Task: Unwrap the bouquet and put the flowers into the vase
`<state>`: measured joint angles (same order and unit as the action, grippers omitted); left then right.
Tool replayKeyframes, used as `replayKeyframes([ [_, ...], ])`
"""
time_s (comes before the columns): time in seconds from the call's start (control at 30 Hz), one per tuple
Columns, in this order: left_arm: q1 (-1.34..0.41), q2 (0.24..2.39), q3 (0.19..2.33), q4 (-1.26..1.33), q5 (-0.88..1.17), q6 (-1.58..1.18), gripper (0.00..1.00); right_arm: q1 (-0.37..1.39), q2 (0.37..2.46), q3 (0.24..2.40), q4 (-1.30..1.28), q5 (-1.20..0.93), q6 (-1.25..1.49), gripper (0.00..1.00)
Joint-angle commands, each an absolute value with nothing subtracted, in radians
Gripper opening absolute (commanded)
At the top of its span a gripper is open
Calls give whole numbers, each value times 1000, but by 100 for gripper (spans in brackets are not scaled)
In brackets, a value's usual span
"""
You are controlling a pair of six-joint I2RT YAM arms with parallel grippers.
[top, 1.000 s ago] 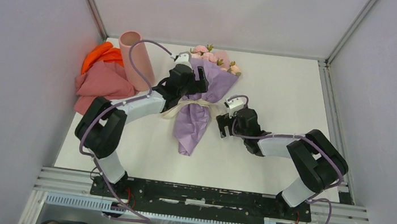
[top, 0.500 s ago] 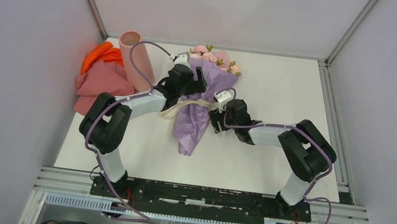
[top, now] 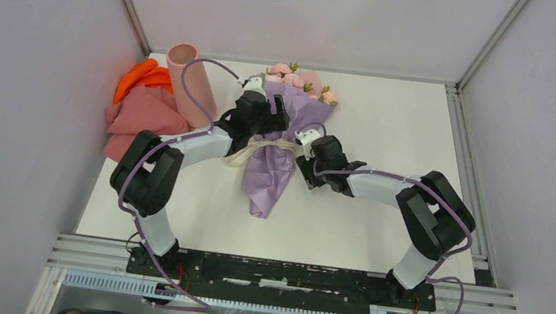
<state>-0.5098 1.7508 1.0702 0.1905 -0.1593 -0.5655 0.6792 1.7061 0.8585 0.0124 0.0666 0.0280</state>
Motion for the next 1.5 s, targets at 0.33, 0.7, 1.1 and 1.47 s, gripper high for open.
replayKeyframes([
  [0.33, -496, 1708, 1051, 228, -152, -561, 100, 680, 1753, 925, -51, 72, 12, 0],
  [0.7, -497, 1732, 1066, 232, -124, -570, 100, 625, 1540, 856, -71, 124, 9, 0],
  [1.1, -496, 1723, 1056, 232, -120, -571, 100, 622, 1656, 940, -87, 3, -47, 62],
  [1.47, -496, 1708, 1048, 224, -140, -558, 100, 623, 1776, 989, -86, 3, -63, 50],
])
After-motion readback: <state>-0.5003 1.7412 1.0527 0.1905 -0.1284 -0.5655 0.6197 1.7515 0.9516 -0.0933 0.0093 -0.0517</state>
